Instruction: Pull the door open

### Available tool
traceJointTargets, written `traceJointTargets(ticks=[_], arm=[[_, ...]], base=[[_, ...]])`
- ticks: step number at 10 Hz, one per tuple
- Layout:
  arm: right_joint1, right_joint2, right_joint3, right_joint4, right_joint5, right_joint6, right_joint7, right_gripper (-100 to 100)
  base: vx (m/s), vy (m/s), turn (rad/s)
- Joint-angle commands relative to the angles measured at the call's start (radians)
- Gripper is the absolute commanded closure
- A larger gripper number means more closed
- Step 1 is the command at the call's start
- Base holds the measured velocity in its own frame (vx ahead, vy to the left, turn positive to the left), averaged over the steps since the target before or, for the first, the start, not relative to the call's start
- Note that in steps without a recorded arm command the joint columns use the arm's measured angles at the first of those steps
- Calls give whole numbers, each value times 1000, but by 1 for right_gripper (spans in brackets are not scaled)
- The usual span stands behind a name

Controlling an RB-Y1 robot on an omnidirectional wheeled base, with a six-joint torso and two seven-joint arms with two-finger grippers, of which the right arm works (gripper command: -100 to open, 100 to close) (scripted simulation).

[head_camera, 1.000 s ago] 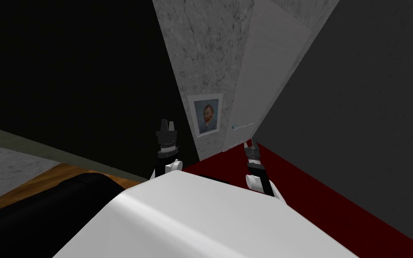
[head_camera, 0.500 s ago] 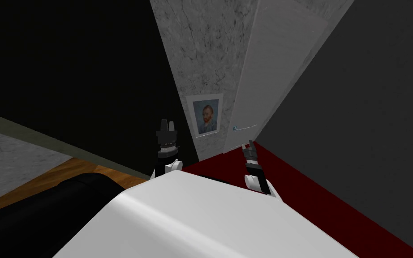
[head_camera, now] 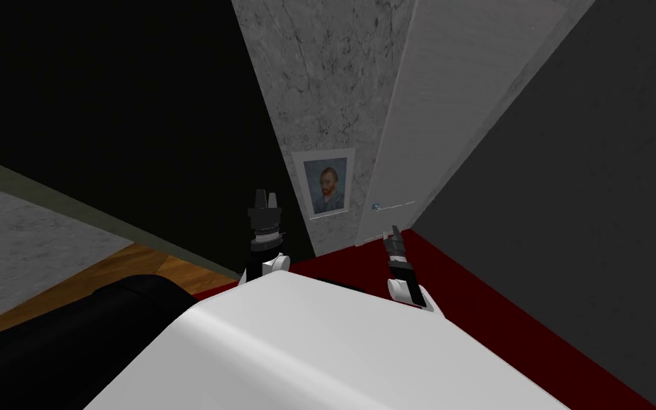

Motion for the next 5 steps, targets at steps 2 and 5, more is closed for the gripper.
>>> traceJointTargets(ticks=[2, 5], arm=[[-25, -10, 6, 64, -3, -17, -6, -100], [-52, -20, 14, 140, -6, -39, -12, -100]], base=[[51, -106, 120], [59, -113, 121]])
